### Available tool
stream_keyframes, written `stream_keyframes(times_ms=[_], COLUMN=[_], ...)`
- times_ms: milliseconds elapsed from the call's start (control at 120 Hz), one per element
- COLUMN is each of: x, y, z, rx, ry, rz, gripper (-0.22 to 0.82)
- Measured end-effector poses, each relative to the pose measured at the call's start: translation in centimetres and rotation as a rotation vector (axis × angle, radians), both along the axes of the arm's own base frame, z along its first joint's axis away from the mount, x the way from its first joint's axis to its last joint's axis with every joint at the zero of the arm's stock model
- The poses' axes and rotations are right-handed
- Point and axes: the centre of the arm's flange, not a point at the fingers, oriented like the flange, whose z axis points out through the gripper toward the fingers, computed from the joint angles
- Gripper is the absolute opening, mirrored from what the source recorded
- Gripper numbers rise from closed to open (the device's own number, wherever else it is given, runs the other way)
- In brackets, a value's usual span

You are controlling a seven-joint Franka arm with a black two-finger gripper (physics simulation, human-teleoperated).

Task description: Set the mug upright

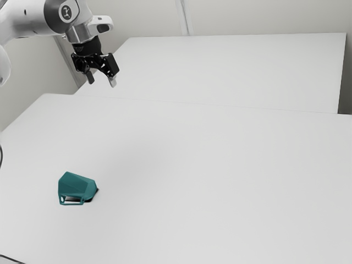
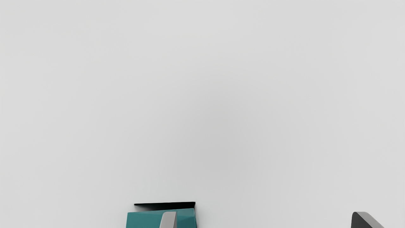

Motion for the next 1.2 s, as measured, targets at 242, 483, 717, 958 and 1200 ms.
stream_keyframes(times_ms=[242,483,717,958,1200], x=[0.0,-1.9,-6.8,-13.3,-16.3], y=[0.2,0.9,8.9,16.9,20.5], z=[0.0,-1.0,-3.6,-6.7,-10.2], rx=[0.001,-0.009,-0.229,-0.444,-0.537], ry=[0.0,0.036,0.079,0.062,0.042], rz=[0.006,0.023,0.148,0.209,0.122], gripper=[0.6,0.6,0.6,0.6,0.6])
